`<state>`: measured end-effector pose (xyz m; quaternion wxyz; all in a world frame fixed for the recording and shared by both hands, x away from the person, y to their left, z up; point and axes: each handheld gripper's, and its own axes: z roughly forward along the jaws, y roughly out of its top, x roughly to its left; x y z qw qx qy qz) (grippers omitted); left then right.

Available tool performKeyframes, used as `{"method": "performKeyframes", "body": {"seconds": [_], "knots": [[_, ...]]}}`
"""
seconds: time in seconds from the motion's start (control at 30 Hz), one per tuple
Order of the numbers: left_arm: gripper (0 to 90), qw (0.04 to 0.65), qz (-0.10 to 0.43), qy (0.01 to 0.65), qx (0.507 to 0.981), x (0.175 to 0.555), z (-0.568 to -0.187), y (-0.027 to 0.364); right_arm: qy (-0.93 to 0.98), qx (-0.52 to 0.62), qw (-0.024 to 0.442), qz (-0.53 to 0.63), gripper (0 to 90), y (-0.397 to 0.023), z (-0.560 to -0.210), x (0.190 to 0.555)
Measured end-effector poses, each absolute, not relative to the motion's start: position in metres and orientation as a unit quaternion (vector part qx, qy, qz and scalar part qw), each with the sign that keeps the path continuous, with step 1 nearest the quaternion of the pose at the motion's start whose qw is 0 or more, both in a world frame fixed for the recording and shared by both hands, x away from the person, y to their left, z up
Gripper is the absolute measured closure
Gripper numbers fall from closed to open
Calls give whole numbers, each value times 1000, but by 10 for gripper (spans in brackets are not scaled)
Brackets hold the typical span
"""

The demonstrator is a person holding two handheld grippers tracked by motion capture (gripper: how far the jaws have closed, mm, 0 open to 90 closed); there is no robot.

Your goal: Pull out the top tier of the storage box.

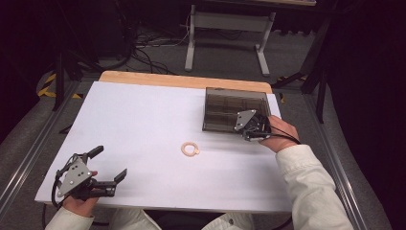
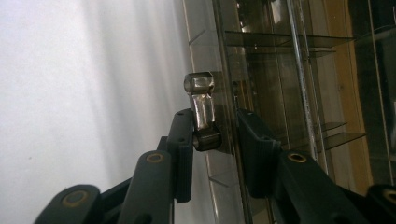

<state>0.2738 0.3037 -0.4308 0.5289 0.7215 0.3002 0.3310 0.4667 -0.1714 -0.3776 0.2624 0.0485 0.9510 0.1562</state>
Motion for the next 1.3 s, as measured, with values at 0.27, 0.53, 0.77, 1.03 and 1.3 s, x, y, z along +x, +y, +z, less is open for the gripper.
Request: {"method": "performKeyframes", "body": {"seconds": [0.27, 0.53, 0.77, 1.03, 1.3], "knots": [[1, 531, 330, 300, 721, 274, -431, 304, 952, 49, 259, 155, 689, -170, -376, 462], [1, 532, 332, 308, 716, 273, -431, 303, 954, 35, 257, 153, 689, -171, -372, 451], [1, 531, 332, 308, 716, 273, -431, 302, 954, 34, 255, 156, 689, -173, -371, 441], [1, 531, 331, 309, 716, 273, -431, 303, 955, 29, 252, 154, 694, -173, -373, 433], [1, 530, 329, 302, 720, 274, -431, 304, 956, 23, 251, 150, 699, -170, -375, 430]]}}
